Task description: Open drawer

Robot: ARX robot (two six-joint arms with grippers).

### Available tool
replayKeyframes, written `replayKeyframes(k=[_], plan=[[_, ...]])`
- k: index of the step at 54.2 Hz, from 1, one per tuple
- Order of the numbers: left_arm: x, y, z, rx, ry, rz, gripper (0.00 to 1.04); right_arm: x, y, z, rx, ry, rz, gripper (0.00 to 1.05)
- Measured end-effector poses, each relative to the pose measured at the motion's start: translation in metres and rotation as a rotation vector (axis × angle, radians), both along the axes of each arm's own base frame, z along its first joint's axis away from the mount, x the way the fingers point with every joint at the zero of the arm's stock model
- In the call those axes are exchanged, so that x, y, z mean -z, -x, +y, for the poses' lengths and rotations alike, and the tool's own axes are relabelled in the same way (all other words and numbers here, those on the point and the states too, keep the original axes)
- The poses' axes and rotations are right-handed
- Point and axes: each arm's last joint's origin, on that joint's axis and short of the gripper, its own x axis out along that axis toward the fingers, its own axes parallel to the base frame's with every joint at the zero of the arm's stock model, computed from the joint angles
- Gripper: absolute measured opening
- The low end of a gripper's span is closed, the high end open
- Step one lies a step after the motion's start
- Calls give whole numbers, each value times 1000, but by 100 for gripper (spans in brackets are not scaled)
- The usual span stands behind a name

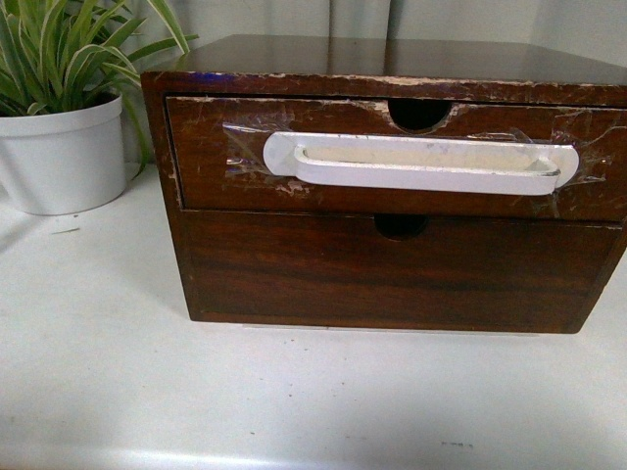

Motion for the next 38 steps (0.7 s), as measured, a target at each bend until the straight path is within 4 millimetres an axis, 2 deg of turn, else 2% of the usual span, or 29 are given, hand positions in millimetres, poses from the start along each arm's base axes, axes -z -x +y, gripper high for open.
replayKeyframes(k=[7,13,19,32,38], plan=[[0,0,0,-2,0,3,98,0,0,0,0,0,0,96],[4,-2,-1,-50,29,261,98,2,0,0,30,8,38,96],[13,-4,-3,0,14,410,98,0,-3,1,6,34,147,96],[-7,-18,-1,160,-143,421,98,-21,-14,4,-173,183,289,96],[-28,-34,2,313,-321,416,98,-35,-24,6,-271,325,360,96]])
